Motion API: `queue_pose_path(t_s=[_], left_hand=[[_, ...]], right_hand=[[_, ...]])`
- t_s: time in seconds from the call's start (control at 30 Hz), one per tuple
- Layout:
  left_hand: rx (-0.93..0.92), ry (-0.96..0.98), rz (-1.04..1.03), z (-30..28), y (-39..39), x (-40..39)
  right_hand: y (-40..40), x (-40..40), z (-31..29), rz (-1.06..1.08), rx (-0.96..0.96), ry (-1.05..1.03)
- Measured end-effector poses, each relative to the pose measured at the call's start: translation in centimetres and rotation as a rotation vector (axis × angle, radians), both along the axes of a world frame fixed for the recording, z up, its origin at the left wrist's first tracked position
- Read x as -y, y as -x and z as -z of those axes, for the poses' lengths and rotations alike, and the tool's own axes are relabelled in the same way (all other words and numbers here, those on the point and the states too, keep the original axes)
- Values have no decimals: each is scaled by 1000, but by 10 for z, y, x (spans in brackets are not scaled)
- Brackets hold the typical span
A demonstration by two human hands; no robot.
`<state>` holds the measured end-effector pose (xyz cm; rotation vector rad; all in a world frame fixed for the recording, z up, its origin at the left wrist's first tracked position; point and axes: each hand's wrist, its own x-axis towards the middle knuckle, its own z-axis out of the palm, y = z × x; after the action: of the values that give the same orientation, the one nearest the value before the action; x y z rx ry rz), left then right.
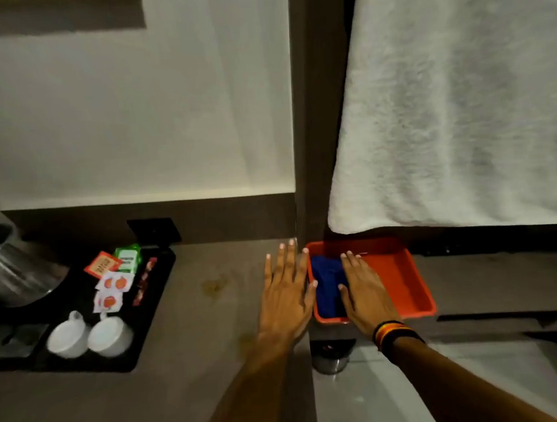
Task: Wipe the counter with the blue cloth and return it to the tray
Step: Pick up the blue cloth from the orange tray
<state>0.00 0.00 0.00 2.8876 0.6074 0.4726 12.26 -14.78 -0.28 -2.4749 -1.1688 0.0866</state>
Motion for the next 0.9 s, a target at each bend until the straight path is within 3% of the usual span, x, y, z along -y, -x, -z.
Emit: queue_pose_path(t_s=[0.23, 0.5, 0.7, 0.9], left_hand=[[-123, 107, -113, 68, -46, 0], [-273, 119, -216, 107, -71, -8], [-279, 185, -212, 108, -72, -9], [-100, 284, -185, 84, -33, -10]], right_hand=[[-59, -38, 83, 41, -236, 184], [-64, -94, 142, 50, -261, 286], [-74, -113, 143, 124, -353, 287], [-80, -102, 100, 147, -294, 28]])
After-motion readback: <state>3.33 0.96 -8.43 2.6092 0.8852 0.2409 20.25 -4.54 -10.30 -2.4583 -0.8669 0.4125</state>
